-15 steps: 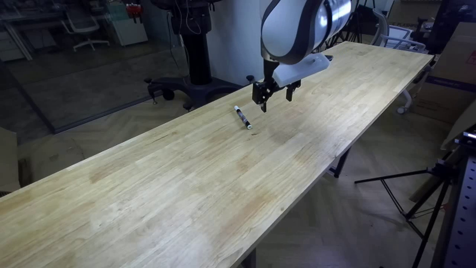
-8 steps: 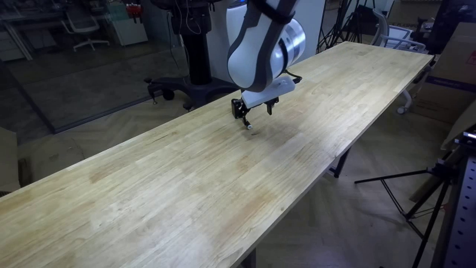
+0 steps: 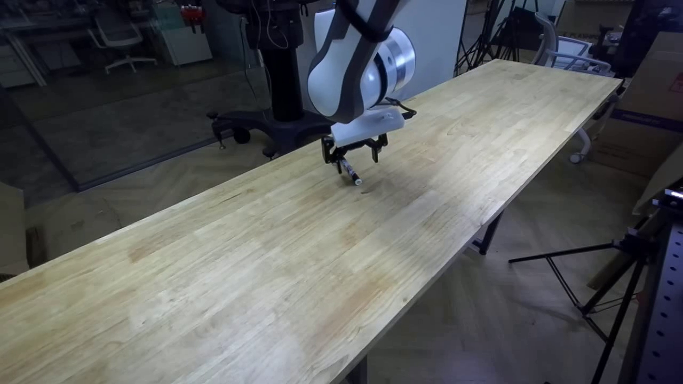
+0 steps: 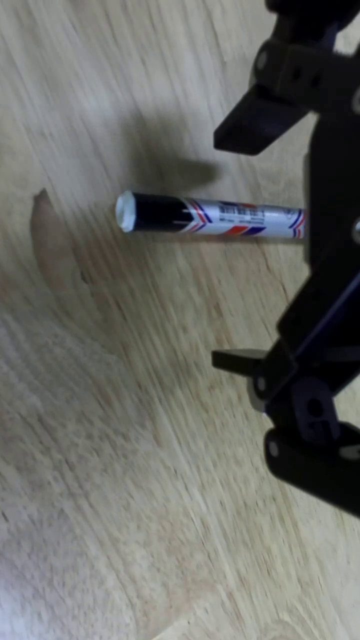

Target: Move the marker backward

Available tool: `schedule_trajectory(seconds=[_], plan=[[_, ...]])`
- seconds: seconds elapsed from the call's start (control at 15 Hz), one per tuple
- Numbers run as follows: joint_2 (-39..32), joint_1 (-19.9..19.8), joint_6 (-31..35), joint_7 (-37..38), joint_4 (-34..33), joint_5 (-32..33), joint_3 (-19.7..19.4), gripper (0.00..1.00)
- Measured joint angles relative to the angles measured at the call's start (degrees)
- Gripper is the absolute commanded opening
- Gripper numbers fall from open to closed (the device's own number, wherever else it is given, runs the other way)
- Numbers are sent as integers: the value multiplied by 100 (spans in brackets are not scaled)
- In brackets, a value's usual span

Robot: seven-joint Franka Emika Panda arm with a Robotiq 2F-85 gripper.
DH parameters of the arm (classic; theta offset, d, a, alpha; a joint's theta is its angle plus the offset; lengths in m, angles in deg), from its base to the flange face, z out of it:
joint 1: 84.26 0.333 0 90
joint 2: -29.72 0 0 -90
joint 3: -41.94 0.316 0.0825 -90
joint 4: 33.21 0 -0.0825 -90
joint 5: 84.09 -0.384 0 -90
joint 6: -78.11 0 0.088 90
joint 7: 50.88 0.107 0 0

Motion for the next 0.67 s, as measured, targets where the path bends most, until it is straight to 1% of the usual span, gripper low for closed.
schedule_trajectory(seconds=[0.07, 0.13, 0.2, 0.27, 0.4, 0.67], plan=[[-62, -72, 0, -3, -99, -40, 60, 100], [-122, -142, 0, -6, -192, -87, 123, 75], [-179, -203, 0, -11, -279, -142, 183, 73], [-236, -259, 0, -11, -359, -190, 243, 67], [-343, -352, 0, -14, -504, -292, 344, 52], [-403, -454, -96, -17, -693, -420, 433, 26]])
